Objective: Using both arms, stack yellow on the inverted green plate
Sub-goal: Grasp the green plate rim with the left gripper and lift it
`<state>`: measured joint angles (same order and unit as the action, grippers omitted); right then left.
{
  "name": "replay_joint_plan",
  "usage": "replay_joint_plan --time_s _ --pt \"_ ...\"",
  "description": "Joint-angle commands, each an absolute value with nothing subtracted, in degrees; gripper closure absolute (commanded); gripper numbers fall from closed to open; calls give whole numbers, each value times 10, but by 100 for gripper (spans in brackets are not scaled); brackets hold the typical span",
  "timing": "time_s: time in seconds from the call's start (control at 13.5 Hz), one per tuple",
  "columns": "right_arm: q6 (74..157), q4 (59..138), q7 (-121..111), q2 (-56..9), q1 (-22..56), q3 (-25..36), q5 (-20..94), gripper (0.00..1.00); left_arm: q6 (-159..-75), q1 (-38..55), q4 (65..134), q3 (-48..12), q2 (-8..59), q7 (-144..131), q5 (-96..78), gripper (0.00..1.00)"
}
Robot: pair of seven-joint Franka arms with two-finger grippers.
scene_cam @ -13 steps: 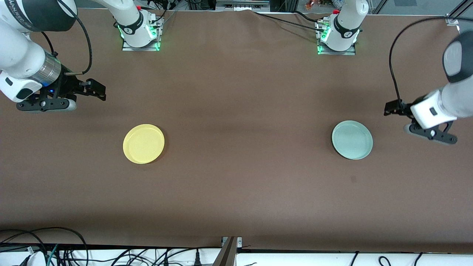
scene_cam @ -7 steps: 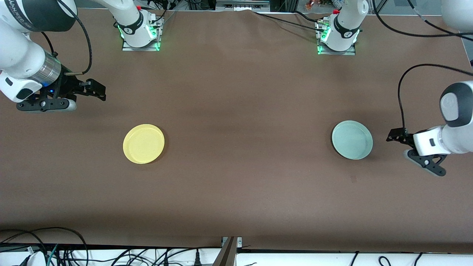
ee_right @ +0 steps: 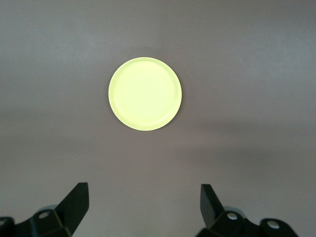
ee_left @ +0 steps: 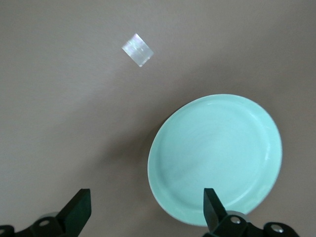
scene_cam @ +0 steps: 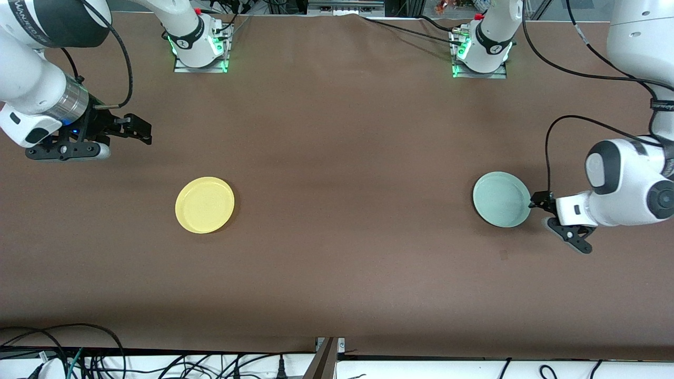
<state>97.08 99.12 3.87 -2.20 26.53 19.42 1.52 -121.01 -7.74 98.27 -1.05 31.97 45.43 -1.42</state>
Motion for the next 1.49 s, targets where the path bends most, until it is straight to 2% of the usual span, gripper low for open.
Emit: replay_joint_plan --time_s 0.0,0.3,0.37,0.45,0.52,0.59,0.97,1.19,1.41 --pt "976 998 38 -19 266 194 5 0 -1272 -83 1022 -14 340 508 -23 0" --pt "979 997 38 -23 265 196 5 0 -1320 -97 1024 -15 375 540 -23 0" --pt "983 997 38 -24 265 196 5 0 -1318 -96 1024 -15 373 550 -24 34" --pt "985 997 38 -28 265 196 5 0 -1317 -96 1024 -15 374 551 -24 55" --pt "985 997 38 -28 265 196 5 0 -1317 -97 1024 -15 375 551 -24 83" --pt "985 997 38 -30 265 196 5 0 -1315 -97 1025 -15 375 551 -24 100" --pt "982 998 38 -30 265 196 5 0 -1310 -91 1032 -16 358 551 -25 100" --pt "980 998 36 -30 265 196 5 0 -1241 -85 1025 -45 289 544 -22 100" --pt "980 998 36 -30 265 196 5 0 -1215 -38 996 -57 244 532 28 100"
